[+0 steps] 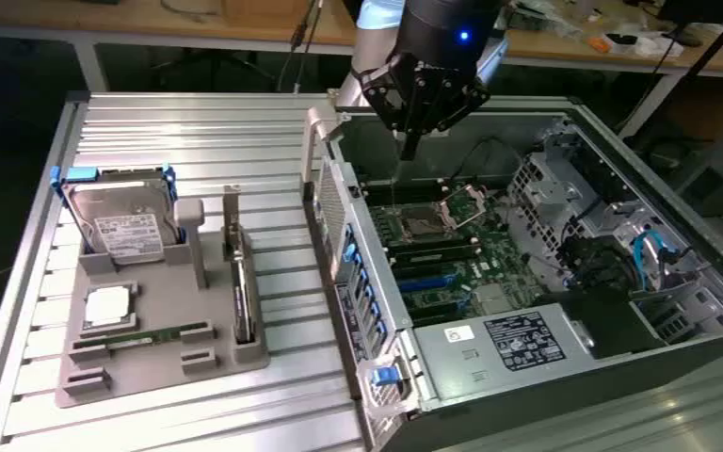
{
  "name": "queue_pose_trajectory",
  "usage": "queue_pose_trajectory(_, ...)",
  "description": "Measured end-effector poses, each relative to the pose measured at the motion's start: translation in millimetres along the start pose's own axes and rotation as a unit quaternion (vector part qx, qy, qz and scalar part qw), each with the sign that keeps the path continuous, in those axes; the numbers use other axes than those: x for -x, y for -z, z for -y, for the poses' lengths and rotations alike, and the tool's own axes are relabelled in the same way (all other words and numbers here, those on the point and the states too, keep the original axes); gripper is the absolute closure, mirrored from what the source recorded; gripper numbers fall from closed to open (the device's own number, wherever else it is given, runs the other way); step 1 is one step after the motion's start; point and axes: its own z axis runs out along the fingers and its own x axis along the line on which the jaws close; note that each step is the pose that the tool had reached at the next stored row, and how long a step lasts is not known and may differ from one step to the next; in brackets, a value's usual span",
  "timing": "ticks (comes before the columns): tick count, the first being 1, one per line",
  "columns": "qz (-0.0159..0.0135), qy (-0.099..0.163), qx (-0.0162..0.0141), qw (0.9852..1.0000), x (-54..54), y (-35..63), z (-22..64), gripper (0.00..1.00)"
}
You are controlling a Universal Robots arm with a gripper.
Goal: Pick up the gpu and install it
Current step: 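Reach for the gpu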
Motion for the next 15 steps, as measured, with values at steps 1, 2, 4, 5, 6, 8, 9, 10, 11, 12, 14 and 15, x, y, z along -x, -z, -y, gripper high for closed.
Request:
queue_pose_trajectory(1, 0.0, 0.0, 0.0, 1.0, 0.0, 0.0, 0.0, 0.89)
queue_pose_trajectory(2, 0.0, 0.0, 0.0, 1.0, 0.0, 0.0, 0.0, 0.89)
queue_pose_trajectory(4, 0.0, 0.0, 0.0, 1.0, 0.0, 0.0, 0.0, 0.89)
queue_pose_trajectory(5, 0.0, 0.0, 0.0, 1.0, 0.0, 0.0, 0.0, 0.89)
queue_pose_trajectory(6, 0.0, 0.0, 0.0, 1.0, 0.0, 0.0, 0.0, 0.89)
queue_pose_trajectory(8, 0.0, 0.0, 0.0, 1.0, 0.0, 0.0, 0.0, 0.89)
queue_pose_trajectory(9, 0.0, 0.0, 0.0, 1.0, -0.2, 0.0, 0.0, 0.89)
queue_pose_trajectory(10, 0.0, 0.0, 0.0, 1.0, -0.6, 0.0, 0.0, 0.89)
queue_pose_trajectory(11, 0.0, 0.0, 0.0, 1.0, -1.0, 0.0, 0.1, 0.89)
queue_pose_trajectory(12, 0.0, 0.0, 0.0, 1.0, -1.3, 0.0, 0.1, 0.89)
queue_pose_trajectory(14, 0.0, 0.0, 0.0001, 1.0, -2.4, 0.0, 0.2, 0.89)
queue_pose_trajectory(15, 0.0, 0.0, 0.0, 1.0, -3.5, 0.0, 0.3, 0.89)
